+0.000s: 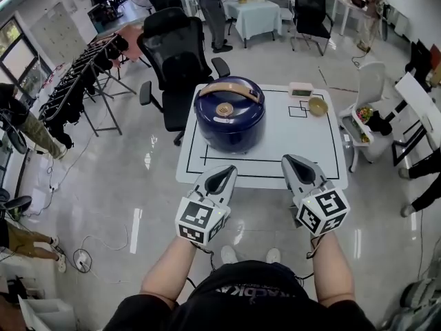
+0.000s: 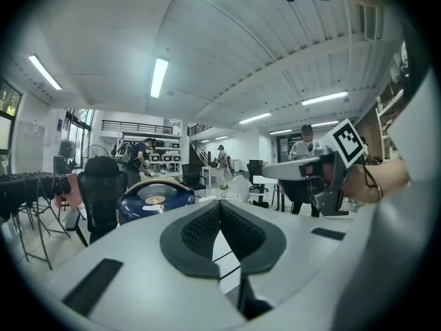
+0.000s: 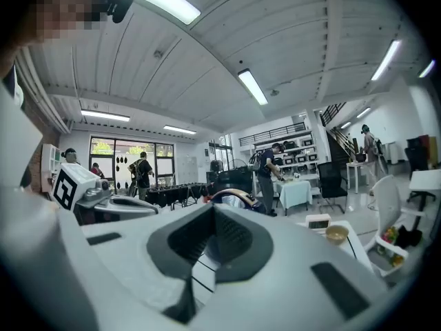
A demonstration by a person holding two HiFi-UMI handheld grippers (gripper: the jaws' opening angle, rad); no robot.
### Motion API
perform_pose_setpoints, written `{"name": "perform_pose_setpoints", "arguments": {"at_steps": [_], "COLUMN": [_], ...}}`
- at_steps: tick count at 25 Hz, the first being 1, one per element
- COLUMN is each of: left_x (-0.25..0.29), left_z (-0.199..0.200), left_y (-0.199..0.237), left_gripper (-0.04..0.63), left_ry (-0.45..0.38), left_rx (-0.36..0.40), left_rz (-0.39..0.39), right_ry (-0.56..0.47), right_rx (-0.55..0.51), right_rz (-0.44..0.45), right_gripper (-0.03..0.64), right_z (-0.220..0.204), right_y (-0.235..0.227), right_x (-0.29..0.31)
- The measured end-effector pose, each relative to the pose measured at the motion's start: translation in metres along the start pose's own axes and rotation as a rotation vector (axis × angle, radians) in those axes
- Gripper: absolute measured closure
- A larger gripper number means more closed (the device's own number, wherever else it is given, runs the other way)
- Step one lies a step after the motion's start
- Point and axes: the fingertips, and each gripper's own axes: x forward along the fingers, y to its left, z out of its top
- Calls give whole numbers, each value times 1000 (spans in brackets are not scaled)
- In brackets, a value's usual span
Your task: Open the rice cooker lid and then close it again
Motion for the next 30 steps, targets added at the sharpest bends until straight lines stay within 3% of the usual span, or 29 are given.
{"name": "perform_pose_setpoints", "arguments": {"at_steps": [16, 30], "left_x": [2, 7], "left_z": [12, 12], "left_y": [-62, -83], "left_gripper": [592, 592], "left_ry": [35, 24], "left_rx": [63, 44], "left_rz": [131, 160], "right_ry": [-31, -44], "right_rx": [16, 8], "right_rz": [161, 188], "right_gripper": [617, 616], "right_z": [1, 3], "right_y": [-21, -31], "right_x": [-36, -52]}}
